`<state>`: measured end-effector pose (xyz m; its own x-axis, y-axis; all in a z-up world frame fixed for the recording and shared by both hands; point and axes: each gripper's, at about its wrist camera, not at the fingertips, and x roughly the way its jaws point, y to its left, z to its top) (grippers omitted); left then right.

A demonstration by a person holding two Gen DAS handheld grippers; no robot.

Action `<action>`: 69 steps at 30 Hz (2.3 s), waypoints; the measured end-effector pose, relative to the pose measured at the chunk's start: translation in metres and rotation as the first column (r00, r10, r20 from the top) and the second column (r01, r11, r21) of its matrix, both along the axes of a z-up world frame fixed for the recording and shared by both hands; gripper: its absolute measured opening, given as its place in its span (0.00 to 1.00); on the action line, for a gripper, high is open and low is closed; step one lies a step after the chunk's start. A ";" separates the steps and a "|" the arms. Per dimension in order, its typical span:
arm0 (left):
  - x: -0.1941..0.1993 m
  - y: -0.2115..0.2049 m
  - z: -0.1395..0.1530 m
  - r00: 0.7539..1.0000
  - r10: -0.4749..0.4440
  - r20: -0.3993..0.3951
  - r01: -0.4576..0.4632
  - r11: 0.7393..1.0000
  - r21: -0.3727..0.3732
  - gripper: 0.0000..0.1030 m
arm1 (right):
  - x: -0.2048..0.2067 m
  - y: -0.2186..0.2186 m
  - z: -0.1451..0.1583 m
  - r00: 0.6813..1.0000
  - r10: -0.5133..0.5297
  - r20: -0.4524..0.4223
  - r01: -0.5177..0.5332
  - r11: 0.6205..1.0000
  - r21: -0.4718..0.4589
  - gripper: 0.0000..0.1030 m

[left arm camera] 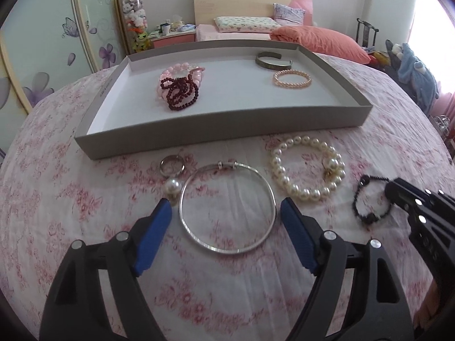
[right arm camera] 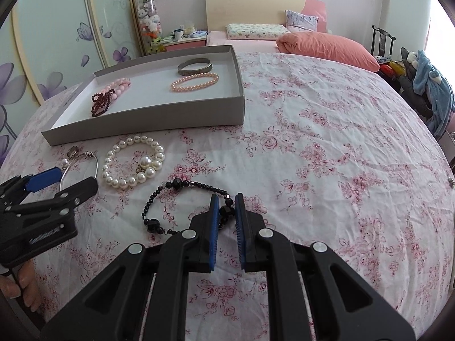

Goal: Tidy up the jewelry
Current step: 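Lift the black bracelet with the right gripper while the left approaches the silver hoop, then grasp and lift the silver hoop with the left gripper while the right carries the black bracelet to the tray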

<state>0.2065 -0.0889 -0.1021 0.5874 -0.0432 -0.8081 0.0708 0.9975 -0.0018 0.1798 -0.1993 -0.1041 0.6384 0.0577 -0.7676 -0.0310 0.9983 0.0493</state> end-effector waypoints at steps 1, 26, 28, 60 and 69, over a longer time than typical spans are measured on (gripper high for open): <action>0.001 -0.001 0.000 1.000 0.003 0.002 -0.003 1.000 0.000 0.75 | 0.000 0.000 0.000 1.000 0.000 0.000 0.000 1.000 0.000 0.12; -0.026 0.017 0.008 0.998 -0.036 0.049 0.035 0.999 0.012 0.66 | 0.000 0.000 0.000 1.000 0.003 0.000 -0.003 1.000 -0.002 0.12; -0.032 0.024 0.010 0.998 -0.039 0.051 0.038 0.999 0.014 0.66 | 0.000 0.003 0.000 1.000 0.006 0.000 -0.006 1.000 -0.005 0.12; -0.036 0.098 0.004 0.995 0.097 0.024 -0.097 0.995 0.005 0.66 | -0.008 0.012 0.023 0.994 0.054 0.095 -0.061 0.995 0.075 0.12; -0.045 0.098 0.026 0.989 0.107 0.102 -0.105 0.994 -0.021 0.66 | -0.016 0.024 0.051 0.978 0.093 0.185 -0.112 0.989 0.095 0.12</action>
<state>0.1612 0.0092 -0.0765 0.6690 0.0116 -0.7432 -0.0349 0.9993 -0.0158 0.1635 -0.1753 -0.0536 0.7519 0.2038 -0.6270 -0.1506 0.9790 0.1376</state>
